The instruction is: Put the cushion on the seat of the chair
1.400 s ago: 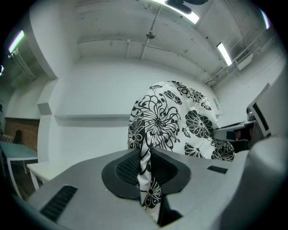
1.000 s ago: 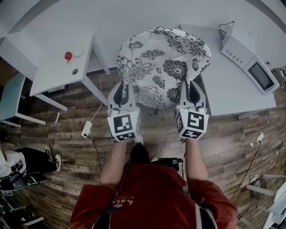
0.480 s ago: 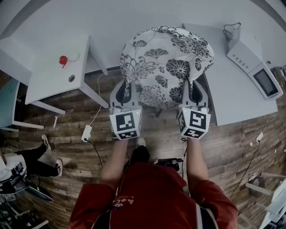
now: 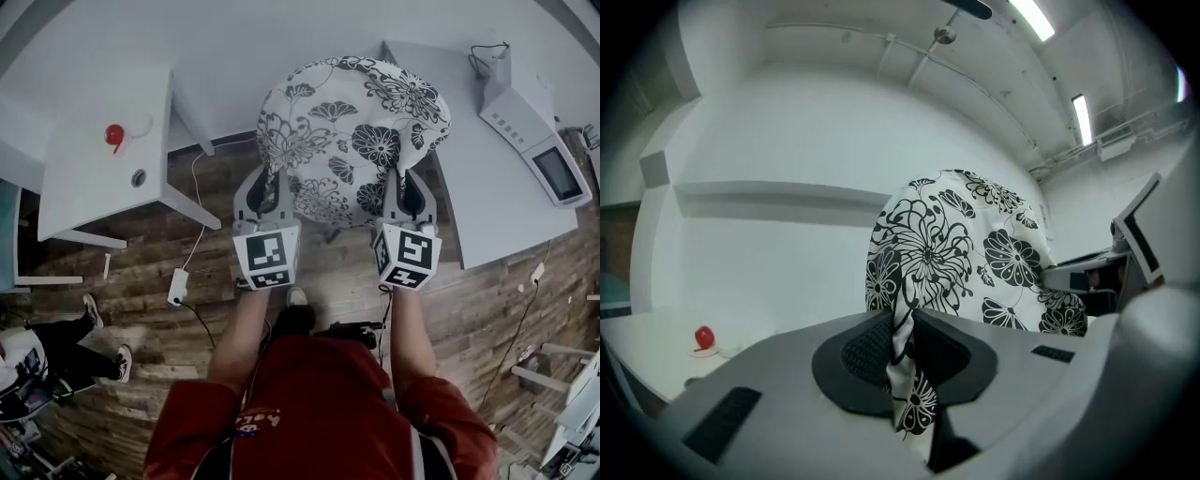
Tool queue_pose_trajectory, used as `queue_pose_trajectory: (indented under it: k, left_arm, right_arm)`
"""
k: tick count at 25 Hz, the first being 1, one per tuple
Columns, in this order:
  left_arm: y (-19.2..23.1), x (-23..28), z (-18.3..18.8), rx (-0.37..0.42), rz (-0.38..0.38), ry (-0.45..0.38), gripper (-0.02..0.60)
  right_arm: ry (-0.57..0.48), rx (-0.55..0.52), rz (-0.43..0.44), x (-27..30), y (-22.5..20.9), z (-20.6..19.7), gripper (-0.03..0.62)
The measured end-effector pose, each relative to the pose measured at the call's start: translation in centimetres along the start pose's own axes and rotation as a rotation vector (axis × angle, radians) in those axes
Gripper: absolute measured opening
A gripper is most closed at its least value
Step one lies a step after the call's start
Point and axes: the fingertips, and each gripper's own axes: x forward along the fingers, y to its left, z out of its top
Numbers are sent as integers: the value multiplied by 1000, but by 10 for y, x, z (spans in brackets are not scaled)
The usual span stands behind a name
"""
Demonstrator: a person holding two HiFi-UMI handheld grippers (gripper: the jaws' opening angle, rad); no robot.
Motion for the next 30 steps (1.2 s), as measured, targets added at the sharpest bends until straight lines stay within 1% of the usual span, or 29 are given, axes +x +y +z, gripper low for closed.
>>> queue_pose_trajectory:
  k: [4,9,14,18,20,24,26,29,30]
  left_arm:
    - [3,5,-2,2,-18,-5,60]
    - [1,6,-4,8,-34,14,60]
    - [0,4,-3,5,-34,47,60]
    - [-1,0,-5,31,-28,87,60]
    - [-1,1,-4,34,-33,73,60]
    - [2,4,1,43,-23,2,60]
    - [3,3,3,45,-20,-7,60]
    - [-1,0,-3,37,-39,-8,60]
    - [0,2,-4,42,-38,-24,60]
  right_arm:
    - [1,-6,-19,2,1,-2,51]
    - [17,-1,-35,0,0,-4,51]
    - [46,5,-28,-1,0,-4,51]
    - [67,12,-3,-2,-1,-6,51]
    - [48,4,-10,-2,-2,-4,51]
    - [-11,-10,-18,3,-1,0,51]
    - [-14,-14,-21,3,2,0,51]
    - [-3,-27,-42,-6,1,-4,51]
    - [-18,-29,-45,-5,0,-6,51]
